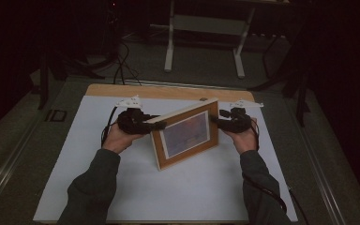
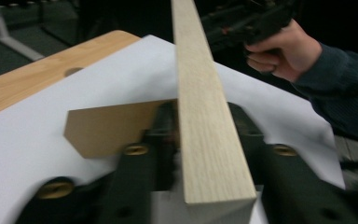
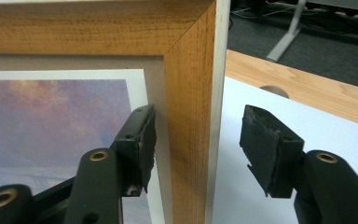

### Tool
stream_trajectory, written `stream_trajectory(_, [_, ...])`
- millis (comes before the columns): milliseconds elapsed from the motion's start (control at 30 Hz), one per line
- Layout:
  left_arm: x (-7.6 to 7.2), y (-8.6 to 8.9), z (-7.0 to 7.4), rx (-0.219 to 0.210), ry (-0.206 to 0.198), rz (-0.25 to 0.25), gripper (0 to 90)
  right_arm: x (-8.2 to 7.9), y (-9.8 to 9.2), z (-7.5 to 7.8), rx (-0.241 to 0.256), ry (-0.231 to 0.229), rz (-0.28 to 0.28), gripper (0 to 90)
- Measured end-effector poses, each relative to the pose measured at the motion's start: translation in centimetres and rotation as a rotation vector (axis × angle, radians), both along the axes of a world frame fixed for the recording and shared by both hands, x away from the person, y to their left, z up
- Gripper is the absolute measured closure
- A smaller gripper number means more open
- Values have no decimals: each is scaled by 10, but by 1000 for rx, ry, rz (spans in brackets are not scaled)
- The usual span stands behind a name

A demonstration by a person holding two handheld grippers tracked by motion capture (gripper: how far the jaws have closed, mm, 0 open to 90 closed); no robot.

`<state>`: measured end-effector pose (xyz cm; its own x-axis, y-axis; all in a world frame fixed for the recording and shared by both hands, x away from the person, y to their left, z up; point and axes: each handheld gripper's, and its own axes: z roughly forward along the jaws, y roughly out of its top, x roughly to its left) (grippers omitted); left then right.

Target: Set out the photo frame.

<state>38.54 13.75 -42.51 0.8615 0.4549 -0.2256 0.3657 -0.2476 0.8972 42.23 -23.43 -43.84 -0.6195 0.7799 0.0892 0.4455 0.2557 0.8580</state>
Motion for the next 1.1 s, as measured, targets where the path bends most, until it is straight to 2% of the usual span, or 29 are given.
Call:
stream_trajectory(100, [-5,1,-1,11,-1,39,522,2,-1,0,11,3,14,436])
stream_trajectory(267, [-18,3,-3,22,-16,129,485,3,-1,1,18,5,45,432])
stream_trajectory(433, [-33,1,-8,47,-20,221,491,7,-4,1,40,14,71,441])
stream_trajectory(533, [-39,-1,-12,70,-22,258,544,9,-5,1,51,24,80,449])
stream_trajectory(767, [-50,-6,-12,73,-45,301,657,13,-5,2,59,31,102,456])
stream_trajectory(1000, [-49,-5,-12,71,-44,298,664,19,-5,1,78,56,134,478])
stream_trajectory(1100, [-46,-5,-12,80,-48,302,665,21,-7,-1,105,67,143,502])
